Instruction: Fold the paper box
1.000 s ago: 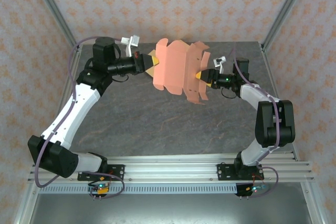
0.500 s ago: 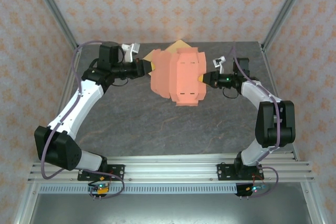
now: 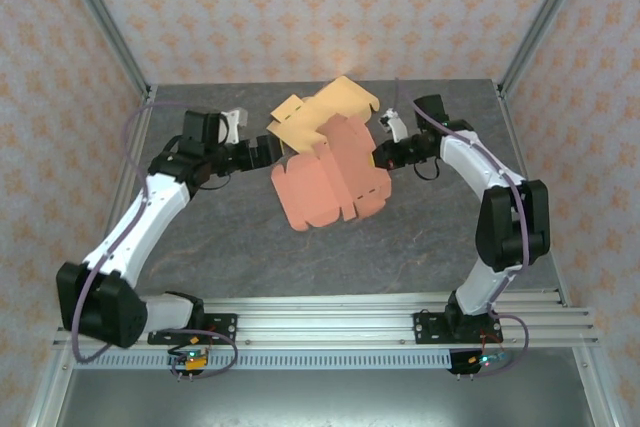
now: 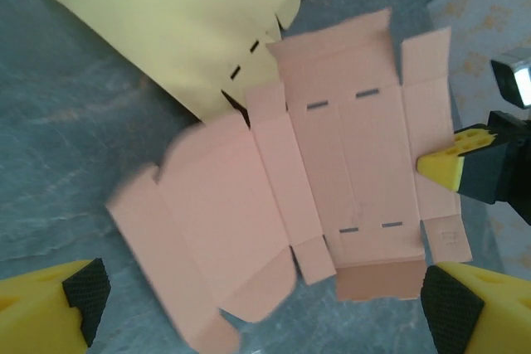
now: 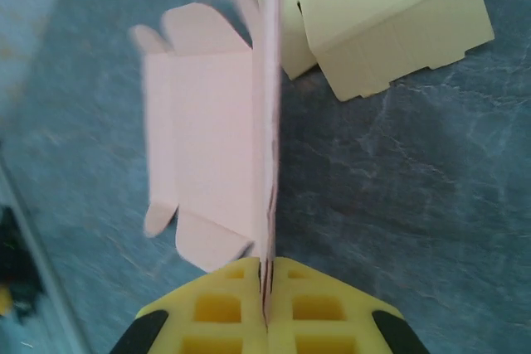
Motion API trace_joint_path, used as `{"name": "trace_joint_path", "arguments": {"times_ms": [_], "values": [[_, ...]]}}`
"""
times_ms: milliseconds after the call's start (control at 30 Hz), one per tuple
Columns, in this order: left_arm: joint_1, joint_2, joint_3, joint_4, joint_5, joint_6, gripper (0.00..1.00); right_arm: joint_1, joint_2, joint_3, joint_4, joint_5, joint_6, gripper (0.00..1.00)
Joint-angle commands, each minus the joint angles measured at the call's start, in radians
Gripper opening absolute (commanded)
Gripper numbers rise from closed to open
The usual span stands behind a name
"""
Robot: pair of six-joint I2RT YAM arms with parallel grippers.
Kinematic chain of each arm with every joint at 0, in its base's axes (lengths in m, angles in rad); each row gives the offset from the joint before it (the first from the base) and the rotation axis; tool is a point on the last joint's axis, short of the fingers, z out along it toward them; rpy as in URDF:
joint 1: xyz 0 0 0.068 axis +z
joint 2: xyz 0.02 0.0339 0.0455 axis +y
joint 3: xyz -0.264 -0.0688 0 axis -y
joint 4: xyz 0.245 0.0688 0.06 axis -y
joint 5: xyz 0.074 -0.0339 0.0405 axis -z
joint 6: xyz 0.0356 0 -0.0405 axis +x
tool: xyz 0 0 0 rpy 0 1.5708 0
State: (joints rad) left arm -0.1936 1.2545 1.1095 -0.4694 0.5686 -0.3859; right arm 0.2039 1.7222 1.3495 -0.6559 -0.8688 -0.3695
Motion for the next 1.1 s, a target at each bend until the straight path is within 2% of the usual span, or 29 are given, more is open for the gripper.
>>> {"name": "trace_joint_path", "arguments": {"times_ms": [0,67,167,400,500,633,733,833,1000,1067], "values": [[0.006,-0.072,-0.030,-0.022,-0.085,0.081,1.00,0.053,0.007,0.098,-0.199,0.209,-0.242,0.01],[0.005,-0.076,-0.060,0.008,-0.064,0.077,1.00,0.092,0.014,0.135,-0.241,0.326,-0.314,0.01],[0.006,-0.073,-0.129,0.090,-0.045,0.040,1.00,0.132,0.020,0.186,-0.319,0.382,-0.480,0.01],[-0.010,-0.039,-0.346,0.456,0.015,-0.090,1.00,0.237,0.003,0.145,-0.298,0.570,-0.867,0.00],[-0.094,-0.038,-0.440,0.607,-0.038,-0.021,1.00,0.269,0.028,0.157,-0.288,0.629,-0.919,0.02],[-0.207,-0.017,-0.481,0.666,-0.069,0.104,0.98,0.285,0.039,0.180,-0.287,0.616,-0.946,0.02],[-0.215,0.030,-0.522,0.758,-0.028,0.141,0.94,0.286,0.026,0.171,-0.268,0.571,-0.960,0.02],[-0.216,0.075,-0.487,0.764,0.027,0.184,0.92,0.285,0.033,0.175,-0.270,0.548,-0.950,0.02],[-0.230,0.179,-0.415,0.727,-0.027,0.267,0.89,0.285,0.054,0.188,-0.289,0.543,-0.947,0.02],[-0.232,0.237,-0.370,0.718,0.005,0.299,0.81,0.286,0.055,0.189,-0.279,0.536,-0.946,0.03]]}}
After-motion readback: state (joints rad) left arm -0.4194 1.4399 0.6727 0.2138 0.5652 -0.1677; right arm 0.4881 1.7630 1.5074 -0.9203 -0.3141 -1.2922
